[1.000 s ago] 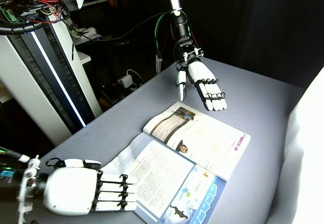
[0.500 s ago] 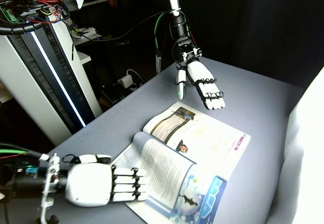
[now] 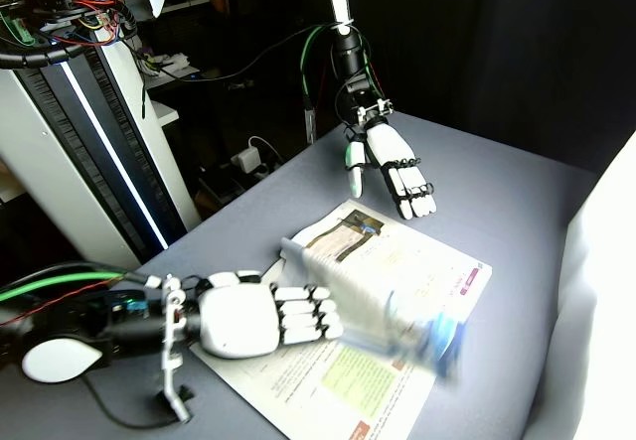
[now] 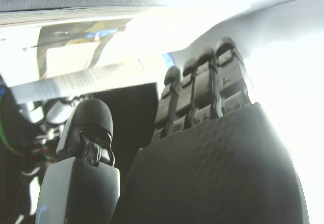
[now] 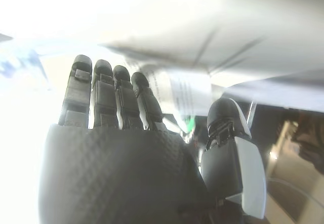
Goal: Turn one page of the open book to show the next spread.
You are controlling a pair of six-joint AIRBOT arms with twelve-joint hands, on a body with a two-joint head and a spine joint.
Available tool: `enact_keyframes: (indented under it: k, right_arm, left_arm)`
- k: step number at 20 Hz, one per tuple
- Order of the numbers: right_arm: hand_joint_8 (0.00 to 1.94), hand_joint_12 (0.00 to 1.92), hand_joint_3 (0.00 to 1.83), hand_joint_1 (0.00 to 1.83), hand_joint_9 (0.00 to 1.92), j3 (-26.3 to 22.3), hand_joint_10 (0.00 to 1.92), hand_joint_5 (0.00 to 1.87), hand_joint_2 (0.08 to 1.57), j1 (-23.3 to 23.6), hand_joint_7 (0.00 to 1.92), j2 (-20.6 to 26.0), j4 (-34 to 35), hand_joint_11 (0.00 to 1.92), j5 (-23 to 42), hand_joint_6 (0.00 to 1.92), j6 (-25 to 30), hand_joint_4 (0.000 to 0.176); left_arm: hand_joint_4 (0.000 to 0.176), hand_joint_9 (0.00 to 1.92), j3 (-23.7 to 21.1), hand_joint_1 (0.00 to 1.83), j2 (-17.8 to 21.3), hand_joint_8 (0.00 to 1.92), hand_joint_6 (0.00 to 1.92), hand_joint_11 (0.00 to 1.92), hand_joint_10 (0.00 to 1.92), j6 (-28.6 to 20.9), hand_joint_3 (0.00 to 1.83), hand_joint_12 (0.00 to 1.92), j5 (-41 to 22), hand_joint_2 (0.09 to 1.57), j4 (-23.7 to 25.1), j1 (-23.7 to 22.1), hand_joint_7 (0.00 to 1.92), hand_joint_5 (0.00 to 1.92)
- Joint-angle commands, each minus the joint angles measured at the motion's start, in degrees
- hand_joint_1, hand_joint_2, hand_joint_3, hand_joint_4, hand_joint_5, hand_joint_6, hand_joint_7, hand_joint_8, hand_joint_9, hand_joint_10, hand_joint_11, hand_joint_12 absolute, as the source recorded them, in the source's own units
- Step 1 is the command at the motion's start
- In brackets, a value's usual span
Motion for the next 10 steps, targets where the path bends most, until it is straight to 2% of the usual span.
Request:
enact_keyframes:
  k: [1,4,5,6,7,8,9,10]
  right_arm:
    - [0.0,0.0,0.0,0.0,0.0,0.1,0.0,0.0,1.2,1.1,0.0,-0.6,0.4,0.0,7.7,0.0,0.4,0.0]
    - [0.0,0.0,0.0,0.0,0.0,1.0,0.0,0.0,1.19,3.7,0.0,-3.9,0.3,0.0,11.0,0.0,0.5,0.0]
    - [0.0,0.0,0.0,0.0,0.0,1.0,0.0,0.0,1.17,5.0,0.0,-4.8,-0.3,0.0,12.3,0.0,0.8,0.0]
    - [0.0,0.0,0.0,0.0,0.0,1.0,0.0,0.0,1.15,5.8,0.0,-5.2,-1.2,0.0,13.4,0.0,1.5,0.0]
    - [0.0,0.0,0.0,0.0,0.0,1.0,0.0,0.0,1.14,6.6,0.0,-5.2,-2.4,0.0,14.5,0.0,2.8,0.0]
    - [0.0,0.0,0.0,0.0,0.0,1.0,0.0,0.0,1.14,7.6,0.0,-5.2,-4.1,0.0,16.5,0.0,5.1,0.0]
    - [0.0,0.0,0.0,0.0,0.0,1.0,0.0,0.0,1.15,7.9,0.0,-5.2,-4.8,0.0,17.6,0.0,6.2,0.0]
    - [0.0,0.0,0.0,0.0,0.0,0.9,0.0,0.0,1.14,8.2,0.0,-5.2,-5.5,0.0,18.6,0.0,7.1,0.006]
  left_arm:
    - [0.0,0.0,0.4,0.01,-0.5,0.0,0.0,0.0,0.0,-0.6,0.0,0.0,-6.0,1.27,-1.4,0.0,0.0,0.01]
    - [0.0,0.0,0.7,0.0,-0.8,0.0,0.0,0.0,0.0,-0.9,0.0,0.0,-6.0,1.34,-1.3,0.0,0.0,0.0]
    - [0.0,0.19,0.9,0.0,-0.9,0.01,0.01,0.07,0.0,-1.1,0.0,0.54,-6.0,1.33,-1.1,0.0,0.07,0.07]
    - [0.0,0.33,1.0,0.0,-1.1,0.01,0.01,0.13,0.01,-1.2,0.0,0.75,-6.0,1.22,-1.0,0.0,0.17,0.14]
    - [0.0,0.13,1.1,0.0,-1.1,0.01,0.01,0.02,0.03,-1.2,0.02,0.33,-6.0,1.41,-1.0,0.0,0.12,0.14]
    - [0.0,0.06,1.3,0.0,-1.2,0.0,0.01,0.0,0.01,-1.2,0.0,0.07,-6.2,1.34,-0.9,-0.1,0.07,0.08]
    - [0.0,0.01,1.3,0.0,-1.3,0.02,0.06,0.0,0.0,-1.2,0.06,0.01,-6.4,1.52,-0.9,-0.2,0.11,0.2]
    - [0.0,0.04,1.3,0.29,-1.3,0.02,0.08,0.0,0.01,-1.2,0.02,0.0,-6.5,1.51,-0.9,-0.2,0.2,0.35]
